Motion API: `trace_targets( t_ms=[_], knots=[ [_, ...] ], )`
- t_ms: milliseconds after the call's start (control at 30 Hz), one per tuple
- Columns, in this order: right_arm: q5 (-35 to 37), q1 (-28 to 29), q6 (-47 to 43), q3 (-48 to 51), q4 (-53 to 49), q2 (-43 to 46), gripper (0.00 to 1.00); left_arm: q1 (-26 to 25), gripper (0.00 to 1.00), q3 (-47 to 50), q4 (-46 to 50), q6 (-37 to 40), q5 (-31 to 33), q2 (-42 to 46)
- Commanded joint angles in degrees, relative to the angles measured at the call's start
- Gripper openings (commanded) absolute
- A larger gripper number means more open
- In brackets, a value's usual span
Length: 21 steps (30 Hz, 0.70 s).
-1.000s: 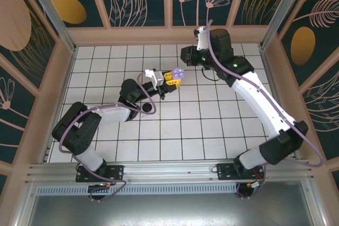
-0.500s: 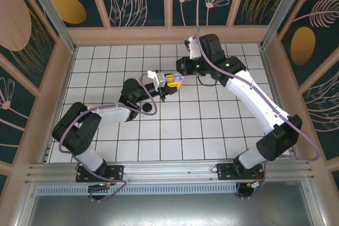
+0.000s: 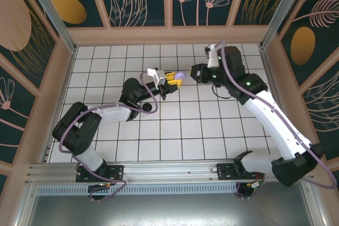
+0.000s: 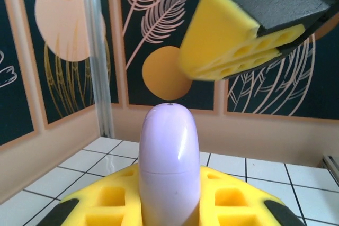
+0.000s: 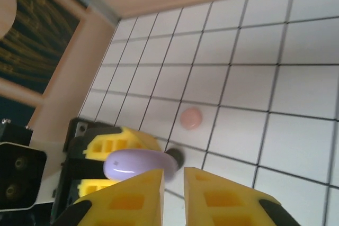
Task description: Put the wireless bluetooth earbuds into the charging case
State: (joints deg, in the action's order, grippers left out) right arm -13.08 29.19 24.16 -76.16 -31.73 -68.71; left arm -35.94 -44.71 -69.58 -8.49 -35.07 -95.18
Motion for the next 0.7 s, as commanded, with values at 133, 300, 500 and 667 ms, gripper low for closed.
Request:
trace_targets(
  t_ms=[133, 300, 500, 667],
  knots=[
    [5.1, -2.0, 4.4, 9.5, 7.2, 2.0, 0.22, 0.3, 0.00, -1.7, 10.3, -11.6, 5.7, -2.7],
    [7.7, -2.1, 5.2, 15.2, 10.7, 2.5, 0.24, 0.3, 0.00, -6.5, 22.7, -20.6, 6.3, -8.2],
    [9.1, -2.0, 5.8, 18.9, 13.1, 2.1, 0.25, 0.3, 0.00, -10.5, 34.0, -25.4, 12.8, -11.8],
    [9.9, -2.1, 6.1, 19.9, 13.4, 2.1, 0.25, 0.3, 0.00, -16.3, 41.8, -25.8, 14.8, -17.1]
  ],
)
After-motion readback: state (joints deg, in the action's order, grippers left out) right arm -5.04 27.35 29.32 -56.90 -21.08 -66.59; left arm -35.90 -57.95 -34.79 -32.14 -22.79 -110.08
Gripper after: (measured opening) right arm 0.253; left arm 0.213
